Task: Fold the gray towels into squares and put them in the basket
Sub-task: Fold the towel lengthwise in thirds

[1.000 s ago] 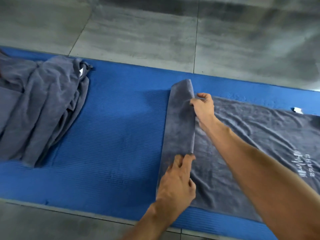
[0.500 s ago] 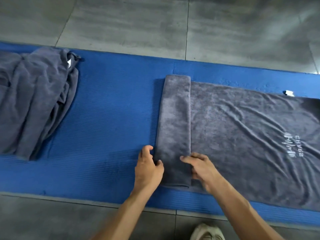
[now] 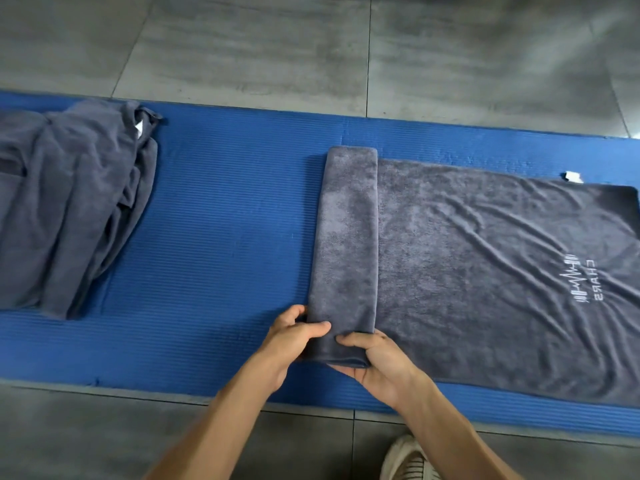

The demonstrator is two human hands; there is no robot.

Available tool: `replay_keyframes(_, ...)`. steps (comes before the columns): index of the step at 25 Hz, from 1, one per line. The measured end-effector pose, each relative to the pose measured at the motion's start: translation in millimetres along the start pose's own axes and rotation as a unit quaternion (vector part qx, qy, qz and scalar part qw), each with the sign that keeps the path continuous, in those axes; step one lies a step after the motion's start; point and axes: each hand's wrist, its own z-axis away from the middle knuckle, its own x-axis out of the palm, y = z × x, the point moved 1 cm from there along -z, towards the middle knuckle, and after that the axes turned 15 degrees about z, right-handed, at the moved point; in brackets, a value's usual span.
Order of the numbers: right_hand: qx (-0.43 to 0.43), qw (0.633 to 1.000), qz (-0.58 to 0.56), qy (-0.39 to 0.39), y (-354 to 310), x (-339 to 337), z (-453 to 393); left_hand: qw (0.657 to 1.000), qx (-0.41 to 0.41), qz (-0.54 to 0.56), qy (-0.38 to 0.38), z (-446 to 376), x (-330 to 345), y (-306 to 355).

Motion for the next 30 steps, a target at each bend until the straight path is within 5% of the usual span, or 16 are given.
replay_keyframes(5,0.033,0.988,0.097,0.119,12,-3,3,1.0,-0.017,-0.007,0.009,0,-6,-8)
replay_keyframes(12,0.048,0.965,0.215,0.139,26,-13,16,0.992,0.064,-0.089,0.063,7,2,-11)
replay_keyframes(14,0.055,0.907,0.381,0.168,23,-18,20,0.927,0.204,-0.298,0.099,13,5,-9)
replay_keyframes(17,-0.035,0.684,0.669,0.289,10,-22,28,0.721,0.409,-0.558,0.032,13,6,-15)
replay_keyframes(18,-0.098,0.647,0.686,0.319,4,-20,28,0.681,0.425,-0.596,-0.003,9,5,-17)
replay_keyframes(20,-0.202,0.692,0.623,0.304,-7,-17,20,0.67,0.4,-0.623,-0.051,8,5,-11)
replay_keyframes(22,-0.204,0.754,0.566,0.264,-15,-16,4,0.68,0.398,-0.614,-0.052,4,8,0)
replay_keyframes(24,-0.189,0.725,0.596,0.29,-25,-18,-11,0.663,0.413,-0.622,-0.041,0,15,11)
replay_keyframes(26,-0.27,0.691,0.571,0.352,-43,-14,-22,0.619,0.42,-0.662,-0.049,-12,20,14)
replay_keyframes(28,-0.375,0.627,0.579,0.362,-65,-4,-38,0.606,0.4,-0.685,-0.06,-21,25,19)
replay_keyframes(30,-0.394,0.555,0.654,0.331,-82,0,-67,0.606,0.366,-0.703,-0.075,-27,28,26)
